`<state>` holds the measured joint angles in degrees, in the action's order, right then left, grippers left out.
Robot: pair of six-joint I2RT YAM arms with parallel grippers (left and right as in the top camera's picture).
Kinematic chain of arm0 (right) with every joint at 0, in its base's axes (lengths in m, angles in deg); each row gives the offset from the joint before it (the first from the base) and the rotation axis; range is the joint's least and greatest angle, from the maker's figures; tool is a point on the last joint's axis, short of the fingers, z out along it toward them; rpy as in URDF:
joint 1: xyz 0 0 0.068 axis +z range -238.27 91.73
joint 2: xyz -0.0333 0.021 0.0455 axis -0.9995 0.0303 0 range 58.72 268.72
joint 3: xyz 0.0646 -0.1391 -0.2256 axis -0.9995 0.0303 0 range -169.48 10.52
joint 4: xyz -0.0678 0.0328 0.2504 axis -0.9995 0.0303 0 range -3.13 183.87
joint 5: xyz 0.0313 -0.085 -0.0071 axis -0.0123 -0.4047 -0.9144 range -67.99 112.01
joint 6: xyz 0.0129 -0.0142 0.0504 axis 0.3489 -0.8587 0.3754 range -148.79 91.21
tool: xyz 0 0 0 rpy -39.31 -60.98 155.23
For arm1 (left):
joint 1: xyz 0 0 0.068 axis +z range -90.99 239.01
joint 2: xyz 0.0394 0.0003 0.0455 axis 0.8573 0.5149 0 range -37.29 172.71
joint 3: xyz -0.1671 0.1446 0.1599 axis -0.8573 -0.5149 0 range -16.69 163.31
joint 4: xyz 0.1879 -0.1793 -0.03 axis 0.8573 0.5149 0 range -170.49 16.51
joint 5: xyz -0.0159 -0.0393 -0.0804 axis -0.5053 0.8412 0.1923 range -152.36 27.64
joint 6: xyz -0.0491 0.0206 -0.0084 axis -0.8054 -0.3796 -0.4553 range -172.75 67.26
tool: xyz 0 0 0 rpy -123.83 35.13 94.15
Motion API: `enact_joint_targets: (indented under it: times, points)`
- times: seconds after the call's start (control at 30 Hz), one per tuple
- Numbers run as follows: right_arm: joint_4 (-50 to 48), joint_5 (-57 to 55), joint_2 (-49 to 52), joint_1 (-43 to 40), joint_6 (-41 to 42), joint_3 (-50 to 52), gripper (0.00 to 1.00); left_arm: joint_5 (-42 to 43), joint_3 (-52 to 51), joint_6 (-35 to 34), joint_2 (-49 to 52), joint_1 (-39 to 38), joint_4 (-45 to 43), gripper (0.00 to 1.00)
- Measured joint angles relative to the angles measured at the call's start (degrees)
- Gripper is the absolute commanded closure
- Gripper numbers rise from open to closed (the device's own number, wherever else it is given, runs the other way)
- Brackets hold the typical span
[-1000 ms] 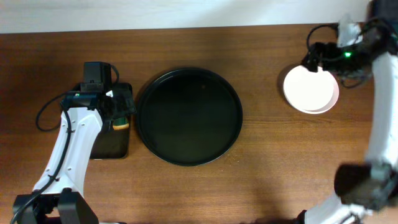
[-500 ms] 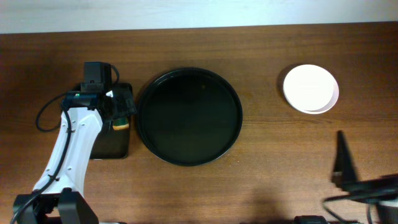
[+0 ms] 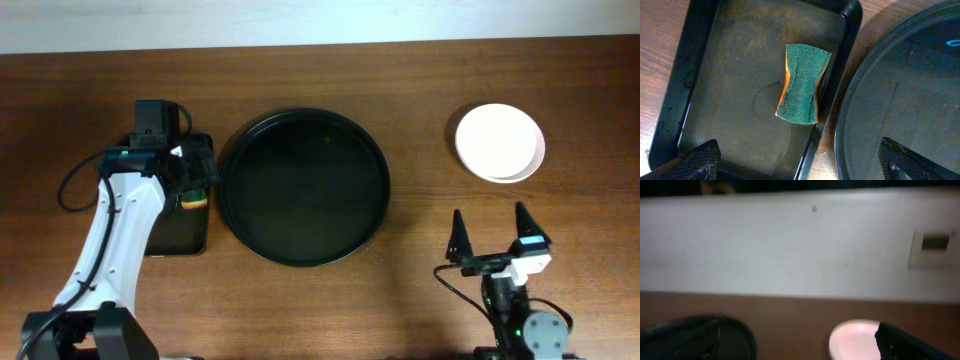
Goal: Clean dirty plates on tray and stack at the side
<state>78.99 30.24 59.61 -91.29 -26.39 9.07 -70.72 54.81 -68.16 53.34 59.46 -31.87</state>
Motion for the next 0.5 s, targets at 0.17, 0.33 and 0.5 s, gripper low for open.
enact_joint_targets:
  times: [0.17,0.33,0.5]
  points:
    - [11.37,-0.90,-0.09,0.00,0.90,0.87,0.01,0.00,0.00,-0.02,0.00,0.00,0.00,0.01]
    - [11.37,-0.92,-0.09,0.00,1.07,0.87,0.02,0.00,0.00,-0.02,0.00,-0.04,0.00,0.01]
    - [11.37,-0.92,-0.09,0.00,1.29,0.87,0.01,0.02,0.00,0.00,0.00,-0.04,0.00,0.01]
